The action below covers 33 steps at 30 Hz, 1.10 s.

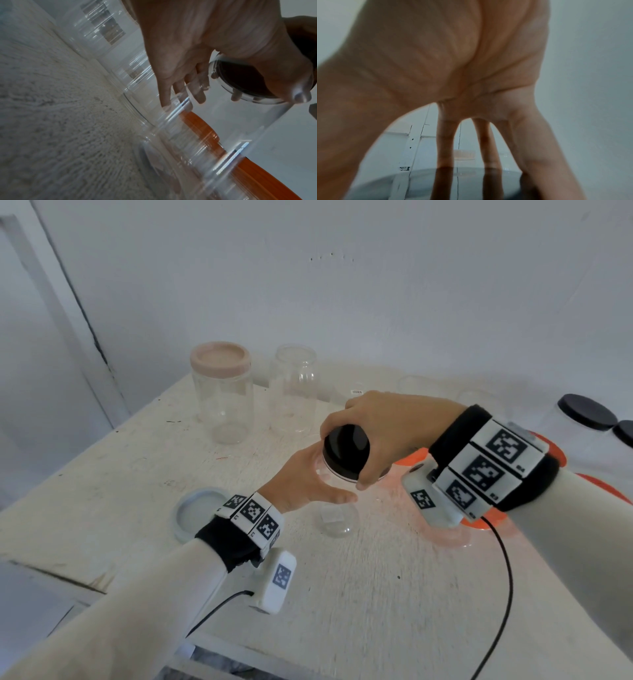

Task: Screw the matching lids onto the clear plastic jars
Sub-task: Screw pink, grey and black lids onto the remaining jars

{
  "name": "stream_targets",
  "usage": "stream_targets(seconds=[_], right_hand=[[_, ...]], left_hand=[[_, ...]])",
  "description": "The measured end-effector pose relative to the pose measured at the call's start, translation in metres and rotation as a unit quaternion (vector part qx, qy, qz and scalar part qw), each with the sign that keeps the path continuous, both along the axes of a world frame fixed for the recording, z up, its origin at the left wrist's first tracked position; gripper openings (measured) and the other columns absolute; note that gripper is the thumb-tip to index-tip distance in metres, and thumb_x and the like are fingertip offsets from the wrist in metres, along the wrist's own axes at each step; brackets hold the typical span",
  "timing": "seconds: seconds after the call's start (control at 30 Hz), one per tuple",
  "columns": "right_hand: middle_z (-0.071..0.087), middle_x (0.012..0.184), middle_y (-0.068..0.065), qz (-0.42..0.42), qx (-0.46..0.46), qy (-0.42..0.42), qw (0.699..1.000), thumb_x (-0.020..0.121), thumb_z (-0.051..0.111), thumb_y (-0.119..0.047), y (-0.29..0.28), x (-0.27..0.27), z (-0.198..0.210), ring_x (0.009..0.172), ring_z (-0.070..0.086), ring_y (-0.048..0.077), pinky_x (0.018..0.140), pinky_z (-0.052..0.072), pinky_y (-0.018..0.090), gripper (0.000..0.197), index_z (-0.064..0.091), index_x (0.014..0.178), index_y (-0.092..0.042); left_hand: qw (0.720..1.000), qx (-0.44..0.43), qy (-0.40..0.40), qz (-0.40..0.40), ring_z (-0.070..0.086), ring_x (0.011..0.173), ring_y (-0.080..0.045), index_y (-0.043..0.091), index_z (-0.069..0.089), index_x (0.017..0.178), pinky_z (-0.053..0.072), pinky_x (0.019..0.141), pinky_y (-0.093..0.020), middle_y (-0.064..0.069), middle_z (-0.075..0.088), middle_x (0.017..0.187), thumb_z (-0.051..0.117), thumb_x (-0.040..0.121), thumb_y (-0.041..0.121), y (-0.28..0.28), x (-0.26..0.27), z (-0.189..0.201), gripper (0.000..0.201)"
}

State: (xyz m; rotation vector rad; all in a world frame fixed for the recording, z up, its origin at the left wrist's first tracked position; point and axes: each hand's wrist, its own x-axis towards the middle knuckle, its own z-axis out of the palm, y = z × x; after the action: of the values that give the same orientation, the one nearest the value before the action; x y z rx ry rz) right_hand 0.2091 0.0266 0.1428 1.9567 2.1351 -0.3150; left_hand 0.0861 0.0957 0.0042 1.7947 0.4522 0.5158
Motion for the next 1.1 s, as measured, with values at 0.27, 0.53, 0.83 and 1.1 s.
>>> stream_targets(seconds=[0.27,0.53,0.83,1.1], right_hand=[[0.054,0.082,-0.004,-0.095,0.057,0.035,0.993,0.063,0.072,-0.06,-0.009,-0.007,-0.006,0.052,0.062,0.018,0.048,0.056,0.031,0.06,0.054,0.107,-0.023],[0.047,0.117,-0.004,-0.064,-0.05,-0.05,0.995,0.07,0.06,-0.07,-0.005,-0.007,0.001,0.099,0.053,0.019,0.08,0.046,0.032,0.085,0.029,0.139,-0.031],[0.045,0.106,-0.006,0.019,-0.057,-0.024,0.998,0.056,0.084,-0.044,0.004,-0.001,0.005,0.1,0.048,0.017,0.083,0.049,0.035,0.078,0.044,0.123,-0.045],[0.047,0.094,-0.011,0.008,-0.013,0.003,1.0,0.053,0.08,-0.053,0.001,0.001,0.001,0.093,0.049,0.014,0.076,0.049,0.03,0.07,0.047,0.115,-0.046]], left_hand=[[1.0,-0.009,-0.019,0.006,0.054,0.113,0.001,0.036,0.053,0.118,0.042,0.097,-0.025,0.018,0.064,0.115,0.082,0.051,0.038,-0.006,0.0,0.002,0.073],[1.0,0.016,0.019,-0.014,0.052,0.108,0.01,0.039,0.05,0.117,0.04,0.087,-0.012,0.019,0.062,0.113,0.087,0.06,0.022,0.001,-0.001,0.005,0.069],[0.999,0.007,0.018,-0.025,0.051,0.106,0.016,0.039,0.046,0.113,0.039,0.085,-0.003,0.02,0.058,0.113,0.085,0.062,0.015,0.004,0.001,0.0,0.068],[1.0,-0.012,-0.006,-0.018,0.053,0.11,0.007,0.038,0.051,0.112,0.042,0.09,-0.01,0.017,0.062,0.113,0.084,0.059,0.016,0.003,0.002,-0.003,0.066]])
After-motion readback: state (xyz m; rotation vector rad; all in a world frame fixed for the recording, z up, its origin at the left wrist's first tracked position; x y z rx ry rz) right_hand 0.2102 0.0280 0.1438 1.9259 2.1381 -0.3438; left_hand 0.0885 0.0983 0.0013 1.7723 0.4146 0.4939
